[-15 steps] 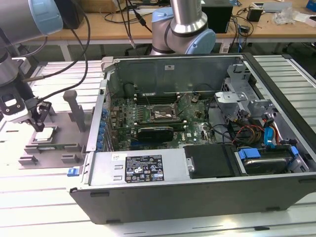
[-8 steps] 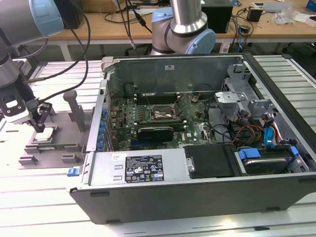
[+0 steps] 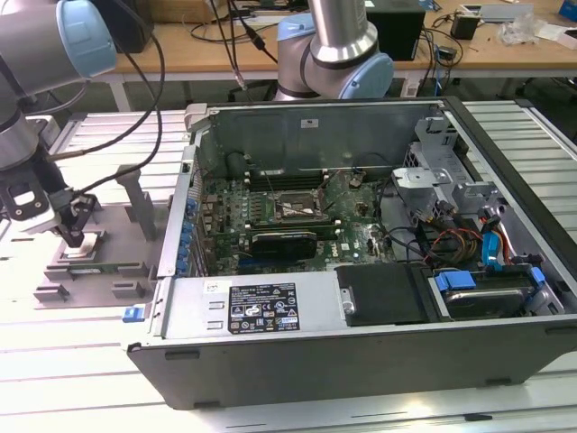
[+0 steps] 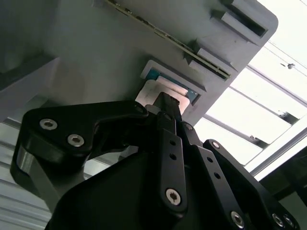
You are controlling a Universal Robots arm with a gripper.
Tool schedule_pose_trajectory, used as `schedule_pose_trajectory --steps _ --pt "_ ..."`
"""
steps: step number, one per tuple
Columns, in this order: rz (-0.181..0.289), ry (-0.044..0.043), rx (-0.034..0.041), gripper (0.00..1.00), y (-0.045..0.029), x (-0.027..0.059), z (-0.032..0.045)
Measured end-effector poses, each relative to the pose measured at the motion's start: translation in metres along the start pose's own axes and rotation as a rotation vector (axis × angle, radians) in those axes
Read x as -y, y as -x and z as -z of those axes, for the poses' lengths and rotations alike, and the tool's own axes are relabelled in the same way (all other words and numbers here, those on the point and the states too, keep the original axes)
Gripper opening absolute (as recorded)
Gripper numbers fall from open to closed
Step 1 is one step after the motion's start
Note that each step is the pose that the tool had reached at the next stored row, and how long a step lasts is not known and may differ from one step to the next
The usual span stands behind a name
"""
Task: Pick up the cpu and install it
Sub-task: 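Pick up the cpu and move it towards the insertion slot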
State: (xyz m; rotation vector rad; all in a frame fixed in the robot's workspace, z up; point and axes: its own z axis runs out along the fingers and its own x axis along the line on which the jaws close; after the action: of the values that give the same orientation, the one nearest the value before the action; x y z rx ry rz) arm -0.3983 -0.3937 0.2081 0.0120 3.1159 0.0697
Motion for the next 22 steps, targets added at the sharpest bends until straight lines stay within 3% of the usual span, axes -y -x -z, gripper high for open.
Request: schedule_pose_trajectory --steps 13,16,17,18,22 --pt "0.0 0.0002 0.0001 0.11 -0.0028 -0.0036 -0.0042" --pt "0.0 0.0002 0.0001 0.29 -0.0029 -0.0036 -0.0042" --pt "0.0 0.0002 0.0001 0.42 -0.0029 -0.0036 -0.0042" --pt "0.0 0.0002 0.0001 0.42 -0.0029 -0.0036 -0.0042" --pt "0.0 0.0002 0.0002 0.6 -0.003 -0.0036 -0.0042"
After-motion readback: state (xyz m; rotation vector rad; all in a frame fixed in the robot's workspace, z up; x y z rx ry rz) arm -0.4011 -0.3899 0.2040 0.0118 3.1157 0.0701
